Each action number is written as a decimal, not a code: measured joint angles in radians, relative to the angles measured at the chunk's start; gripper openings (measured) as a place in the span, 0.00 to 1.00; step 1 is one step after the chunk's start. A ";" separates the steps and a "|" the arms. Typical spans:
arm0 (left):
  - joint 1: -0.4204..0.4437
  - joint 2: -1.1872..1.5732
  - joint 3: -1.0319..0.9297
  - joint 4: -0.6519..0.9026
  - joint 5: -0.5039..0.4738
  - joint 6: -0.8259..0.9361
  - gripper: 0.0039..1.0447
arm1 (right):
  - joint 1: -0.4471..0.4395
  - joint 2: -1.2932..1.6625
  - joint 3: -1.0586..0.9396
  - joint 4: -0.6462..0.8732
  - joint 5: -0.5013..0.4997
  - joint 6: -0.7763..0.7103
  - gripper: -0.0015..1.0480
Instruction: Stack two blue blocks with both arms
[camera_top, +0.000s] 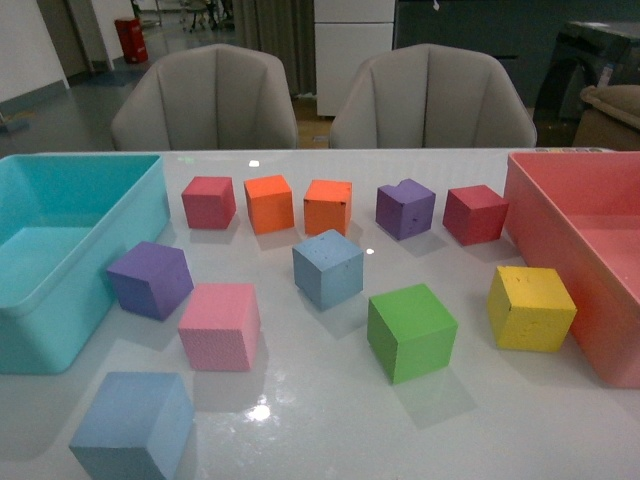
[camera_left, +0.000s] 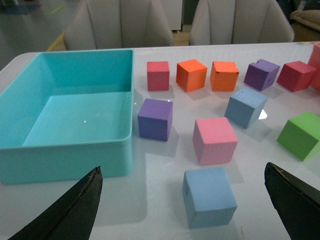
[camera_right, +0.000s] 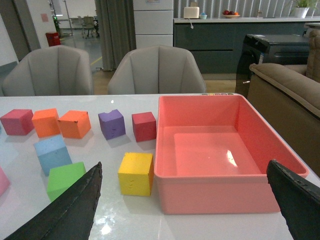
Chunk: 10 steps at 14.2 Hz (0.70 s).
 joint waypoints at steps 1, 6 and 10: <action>-0.025 0.082 0.009 0.088 -0.002 0.000 0.94 | 0.000 0.000 0.000 0.000 0.000 0.000 0.94; -0.224 0.810 0.138 0.515 -0.076 -0.026 0.94 | 0.000 0.000 0.000 0.000 0.000 0.000 0.94; -0.257 1.248 0.288 0.502 -0.075 -0.115 0.94 | 0.000 0.000 0.000 0.000 0.000 0.000 0.94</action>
